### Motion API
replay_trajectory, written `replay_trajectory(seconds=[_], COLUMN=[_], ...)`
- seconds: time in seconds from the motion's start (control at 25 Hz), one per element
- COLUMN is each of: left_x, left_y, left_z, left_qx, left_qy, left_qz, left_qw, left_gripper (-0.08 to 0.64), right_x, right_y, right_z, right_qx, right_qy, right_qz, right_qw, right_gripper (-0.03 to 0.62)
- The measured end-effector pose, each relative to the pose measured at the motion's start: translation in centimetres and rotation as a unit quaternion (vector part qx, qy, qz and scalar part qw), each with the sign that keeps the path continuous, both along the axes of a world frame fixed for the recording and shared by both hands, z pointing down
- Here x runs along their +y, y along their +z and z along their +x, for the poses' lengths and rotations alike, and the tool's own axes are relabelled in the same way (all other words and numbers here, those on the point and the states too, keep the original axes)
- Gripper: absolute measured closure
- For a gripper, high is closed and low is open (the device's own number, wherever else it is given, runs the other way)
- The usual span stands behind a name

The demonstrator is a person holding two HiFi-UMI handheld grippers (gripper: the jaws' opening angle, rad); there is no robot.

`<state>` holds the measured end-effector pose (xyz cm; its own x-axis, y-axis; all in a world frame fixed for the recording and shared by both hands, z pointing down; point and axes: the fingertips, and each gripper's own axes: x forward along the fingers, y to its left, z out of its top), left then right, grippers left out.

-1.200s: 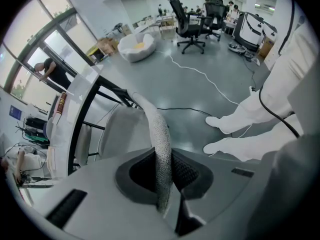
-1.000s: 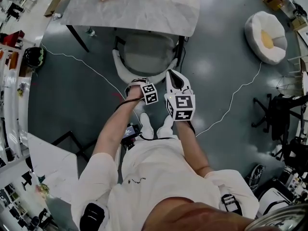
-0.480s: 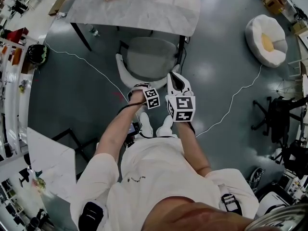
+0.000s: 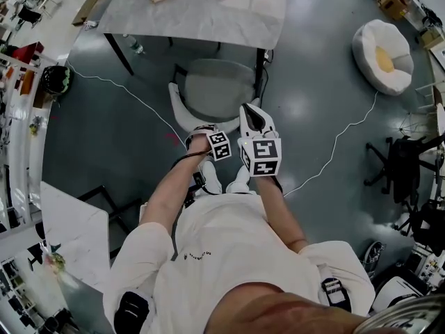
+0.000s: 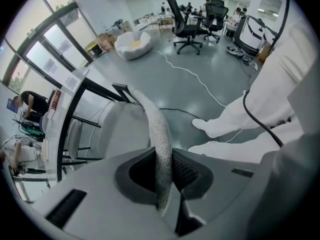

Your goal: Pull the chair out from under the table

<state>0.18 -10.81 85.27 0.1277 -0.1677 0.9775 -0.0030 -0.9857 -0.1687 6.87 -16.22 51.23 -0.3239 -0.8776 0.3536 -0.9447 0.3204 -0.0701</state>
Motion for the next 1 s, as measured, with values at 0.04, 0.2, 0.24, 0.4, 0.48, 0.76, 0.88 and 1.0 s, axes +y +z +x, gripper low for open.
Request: replay_trajectory(seconds=[0.04,0.2,0.24,0.4,0.48,0.76,0.88,1.0], left_x=[0.5,2.3,2.7,4.0,4.6,6.8,8.2,9.6], left_y=[0.0,0.1,0.1,0.0,0.1,0.1,0.1,0.2], left_z=[-0.1,-0.1,-0.1,-0.4,-0.8,-2.2,-2.8,-3.3], left_qx=[0.0,0.0,0.001,0.002,0.001,-0.009,-0.013,-0.018], left_qy=[-0.001,-0.007,-0.008,-0.019,-0.026,-0.034,-0.039,-0.042], left_qz=[-0.003,-0.014,-0.016,-0.023,-0.026,-0.034,-0.039,-0.045], left_qw=[1.0,0.9999,0.9998,0.9996,0.9993,0.9988,0.9984,0.998], left_gripper=[0.506,0.506,0.506,0.506,0.506,0.506,0.506,0.505], right_x=[0.2,1.0,1.1,1.6,1.8,2.4,2.7,2.8], right_y=[-0.1,-0.8,-0.9,-1.4,-1.5,-2.1,-2.3,-2.2], right_z=[0.0,0.5,0.6,0.8,0.8,1.2,1.2,1.1], right_qx=[0.001,0.001,0.002,0.003,0.004,0.004,0.004,0.004], right_qy=[-0.001,0.002,0.002,0.003,0.004,0.008,0.007,0.006], right_qz=[0.001,0.008,0.009,0.015,0.016,0.025,0.027,0.025], right_qw=[1.0,1.0,1.0,1.0,1.0,1.0,1.0,1.0], right_gripper=[0.58,0.58,0.579,0.58,0.58,0.579,0.579,0.58])
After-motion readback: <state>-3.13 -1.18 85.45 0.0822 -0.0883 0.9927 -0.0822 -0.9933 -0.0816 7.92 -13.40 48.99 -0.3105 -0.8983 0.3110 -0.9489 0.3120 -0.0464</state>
